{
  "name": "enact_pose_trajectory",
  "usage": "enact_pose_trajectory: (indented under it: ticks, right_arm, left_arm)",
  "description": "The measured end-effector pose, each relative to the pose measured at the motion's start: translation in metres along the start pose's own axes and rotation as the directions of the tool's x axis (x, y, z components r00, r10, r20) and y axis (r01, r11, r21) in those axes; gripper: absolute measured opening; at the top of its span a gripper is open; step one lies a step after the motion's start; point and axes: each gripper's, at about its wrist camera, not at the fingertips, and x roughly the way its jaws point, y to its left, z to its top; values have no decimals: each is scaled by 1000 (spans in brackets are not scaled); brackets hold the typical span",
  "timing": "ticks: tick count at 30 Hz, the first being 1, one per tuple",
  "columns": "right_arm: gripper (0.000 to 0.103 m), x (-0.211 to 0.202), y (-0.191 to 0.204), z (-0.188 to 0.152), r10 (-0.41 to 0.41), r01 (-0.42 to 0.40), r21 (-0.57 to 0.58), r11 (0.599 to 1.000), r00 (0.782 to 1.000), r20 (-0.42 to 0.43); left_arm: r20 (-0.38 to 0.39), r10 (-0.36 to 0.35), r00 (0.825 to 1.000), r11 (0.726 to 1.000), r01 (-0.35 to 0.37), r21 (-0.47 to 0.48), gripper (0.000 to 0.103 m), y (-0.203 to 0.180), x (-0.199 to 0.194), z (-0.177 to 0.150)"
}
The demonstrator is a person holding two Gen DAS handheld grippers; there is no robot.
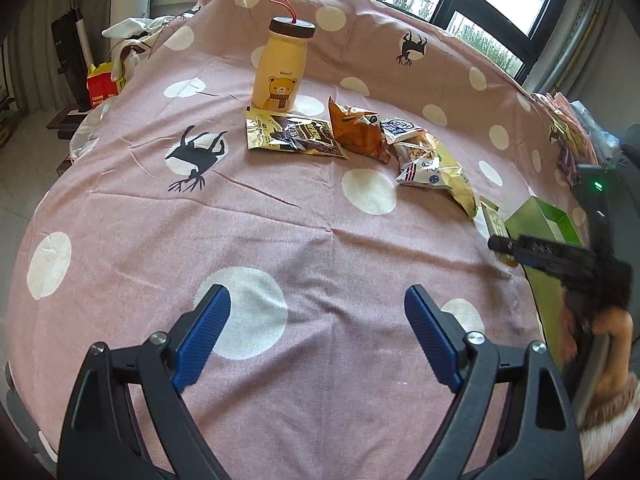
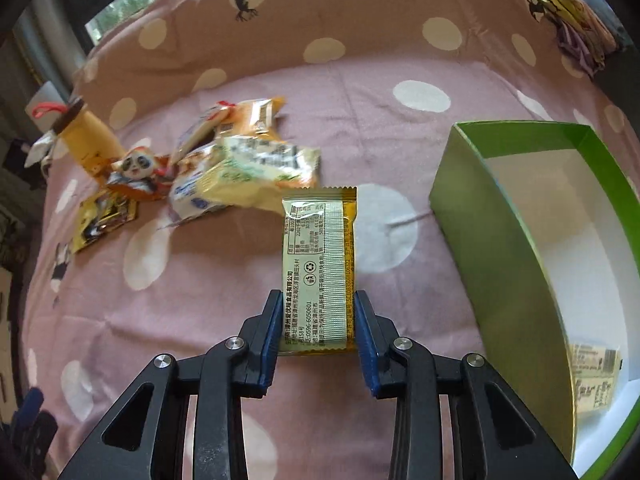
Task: Organize snacks
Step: 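Lift the yellow snack bar with the right tool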
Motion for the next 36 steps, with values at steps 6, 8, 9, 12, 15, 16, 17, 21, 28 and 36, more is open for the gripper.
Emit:
enact_pose_trajectory:
  ticks: [6,8,9,12,15,16,17,21,28,36]
  right_arm:
    - [36,-15,40,-65,93,-101,-111,989,992,-80]
    - [36,-13,50,-77,99,-114,-152,982,990,-106]
    - [36,-15,54,-82,104,-122,-164,979,988,-111]
    - [36,-20,61,-88,136,-158,-188,969,983,-123]
    - [40,-22,54,-85,171,-192,-162,968,976,-133]
    - [41,-23,49,-84,181,-200,-149,968,974,-135]
    - [46,-23,47,-85,190,-209,-139,968,972,-135]
    - [50,-27,32,-78,264,-273,-70,959,957,-117]
    - [50,-17,21,-70,444,-445,30,895,883,-153]
    - [48,3,15,-69,477,-470,83,879,862,-170]
  left_arm:
    - [-40,-39,998,999,38,-17,84,-2,7,-3]
    - [-55,-47,997,999,46,-26,81,-2,9,-5]
    - [-59,-51,997,998,50,-27,79,-2,10,-6]
    - [-72,-58,996,998,57,-16,74,-6,14,-8]
    - [-89,-66,994,998,66,-1,72,-12,18,-12]
    - [-97,-70,993,998,70,4,72,-15,20,-14]
    - [-105,-76,992,997,77,11,71,-17,21,-15]
    - [-154,-121,981,992,125,19,51,-30,30,-23]
    - [-262,-264,928,964,264,-38,26,-60,50,-35]
    - [-266,-287,920,958,281,-62,16,-74,63,-37]
